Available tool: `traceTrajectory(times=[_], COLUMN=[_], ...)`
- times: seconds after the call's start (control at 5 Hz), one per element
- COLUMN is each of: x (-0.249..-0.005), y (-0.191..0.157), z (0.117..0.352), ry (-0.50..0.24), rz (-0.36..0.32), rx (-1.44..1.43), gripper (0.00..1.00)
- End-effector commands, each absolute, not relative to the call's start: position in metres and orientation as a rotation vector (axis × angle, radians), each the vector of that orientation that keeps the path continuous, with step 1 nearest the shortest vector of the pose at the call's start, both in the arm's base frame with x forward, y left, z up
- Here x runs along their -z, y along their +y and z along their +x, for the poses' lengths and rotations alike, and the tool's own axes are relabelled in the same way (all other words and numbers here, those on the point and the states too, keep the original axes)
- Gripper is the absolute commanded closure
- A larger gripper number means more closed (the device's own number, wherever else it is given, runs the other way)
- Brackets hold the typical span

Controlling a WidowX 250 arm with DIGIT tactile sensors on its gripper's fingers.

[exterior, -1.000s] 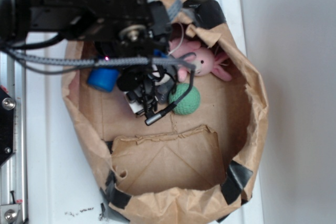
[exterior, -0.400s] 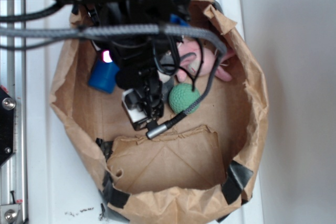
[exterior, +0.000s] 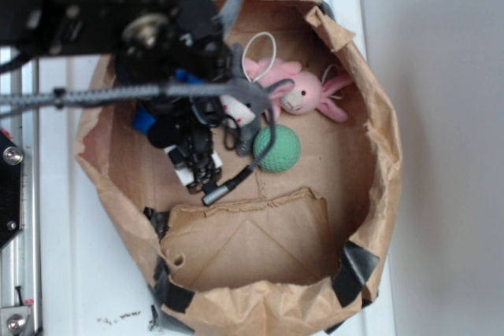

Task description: Grab the blue bottle.

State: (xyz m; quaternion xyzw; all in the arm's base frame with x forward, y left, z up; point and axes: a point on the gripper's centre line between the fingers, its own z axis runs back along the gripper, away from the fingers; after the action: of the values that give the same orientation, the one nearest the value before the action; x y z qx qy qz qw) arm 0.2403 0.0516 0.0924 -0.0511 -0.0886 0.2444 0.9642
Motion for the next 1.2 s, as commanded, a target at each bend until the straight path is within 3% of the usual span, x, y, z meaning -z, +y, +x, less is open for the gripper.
traceTrajectory(times=[0.0,0.6,1.0], x=[-0.103,-0.095,-0.074], y=[0.093,0.148,0.152], z=[0.241,0.237,0.245], ry=[-0.195,-0.189,-0.241], rz=[-0.102,-0.074,-0.032], rx=[-0.501,-0.506,-0.542], gripper=[0.0,0.0,0.0])
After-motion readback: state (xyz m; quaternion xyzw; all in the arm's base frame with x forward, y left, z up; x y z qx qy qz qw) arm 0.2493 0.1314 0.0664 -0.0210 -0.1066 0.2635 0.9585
